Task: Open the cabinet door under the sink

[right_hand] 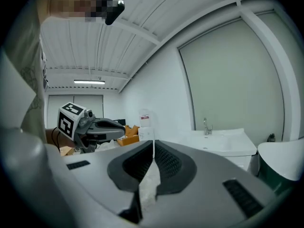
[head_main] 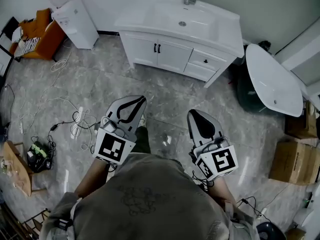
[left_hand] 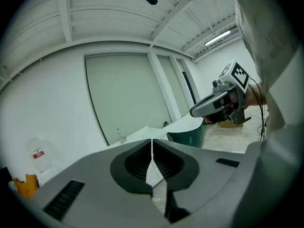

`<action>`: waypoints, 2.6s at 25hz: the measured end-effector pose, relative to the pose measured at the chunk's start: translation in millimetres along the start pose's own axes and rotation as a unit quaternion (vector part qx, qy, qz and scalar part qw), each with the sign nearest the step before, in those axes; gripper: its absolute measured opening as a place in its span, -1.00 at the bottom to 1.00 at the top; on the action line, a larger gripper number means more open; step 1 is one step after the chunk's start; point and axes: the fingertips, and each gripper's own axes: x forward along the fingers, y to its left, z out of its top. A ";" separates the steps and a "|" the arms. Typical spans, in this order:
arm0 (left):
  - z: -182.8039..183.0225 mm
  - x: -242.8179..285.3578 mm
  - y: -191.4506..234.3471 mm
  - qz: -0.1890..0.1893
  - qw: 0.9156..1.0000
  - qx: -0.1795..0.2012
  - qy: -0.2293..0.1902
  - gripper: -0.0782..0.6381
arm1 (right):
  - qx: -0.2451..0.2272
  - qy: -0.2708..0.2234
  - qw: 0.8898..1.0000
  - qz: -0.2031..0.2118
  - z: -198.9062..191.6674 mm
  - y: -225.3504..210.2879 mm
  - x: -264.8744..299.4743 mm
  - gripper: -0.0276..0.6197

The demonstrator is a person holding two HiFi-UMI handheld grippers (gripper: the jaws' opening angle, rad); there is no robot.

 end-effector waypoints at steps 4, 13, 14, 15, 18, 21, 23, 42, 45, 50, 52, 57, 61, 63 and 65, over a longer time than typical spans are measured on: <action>-14.4 15.2 31.8 -0.009 1.000 0.003 0.009 -0.72 | 0.003 0.009 1.000 -0.004 4.9 -10.3 36.8 -0.82; -48.4 49.4 109.0 -0.018 0.999 -0.021 0.021 -0.72 | 0.011 0.036 0.999 0.002 14.2 -20.6 129.5 -0.81; -51.4 54.0 119.1 -0.017 0.999 -0.027 0.020 -0.72 | 0.011 0.038 0.999 0.001 15.7 -23.0 140.9 -0.82; -54.4 58.8 129.3 -0.017 0.999 -0.032 0.019 -0.72 | 0.011 0.041 0.999 0.000 17.2 -25.2 152.2 -0.82; -63.0 73.7 158.8 -0.020 0.998 -0.055 0.020 -0.72 | 0.015 0.043 0.999 0.003 23.6 -29.4 186.5 -0.82; -73.2 90.5 183.1 -0.040 0.997 -0.060 0.019 -0.72 | 0.018 0.041 0.999 0.002 32.0 -32.0 220.3 -0.82; -78.9 103.1 201.1 -0.048 0.997 -0.059 0.018 -0.72 | 0.018 0.047 0.999 -0.003 34.3 -35.0 243.7 -0.81; -171.6 228.1 281.3 -0.097 0.992 -0.076 0.024 -0.71 | -0.018 0.110 0.993 -0.036 -11.6 -106.5 395.2 -0.81; -184.2 252.7 287.3 -0.089 0.992 -0.082 0.032 -0.71 | -0.001 0.117 0.992 -0.035 -29.9 -126.8 412.1 -0.81; -206.8 293.5 294.5 -0.079 0.989 -0.119 0.020 -0.36 | 0.016 0.124 0.992 -0.031 -55.6 -153.3 440.1 -0.81; -219.7 310.2 295.0 -0.072 0.989 -0.126 0.018 -0.36 | 0.027 0.128 0.991 -0.035 -67.7 -165.3 447.7 -0.82; -257.5 349.4 289.5 -0.055 0.991 -0.125 0.011 -0.36 | 0.035 0.126 0.990 -0.051 -97.4 -190.9 463.8 -0.82; -294.5 380.9 279.2 -0.045 0.991 -0.118 0.041 -0.36 | 0.034 0.116 0.991 -0.057 -118.0 -207.8 479.3 -0.82; -314.2 397.4 274.9 -0.044 0.989 -0.128 0.058 -0.36 | 0.024 0.119 0.991 -0.053 -131.4 -213.8 486.9 -0.82; -333.1 414.3 274.8 -0.037 0.987 -0.136 0.072 -0.36 | 0.020 0.123 0.991 -0.047 -144.1 -219.0 494.5 -0.82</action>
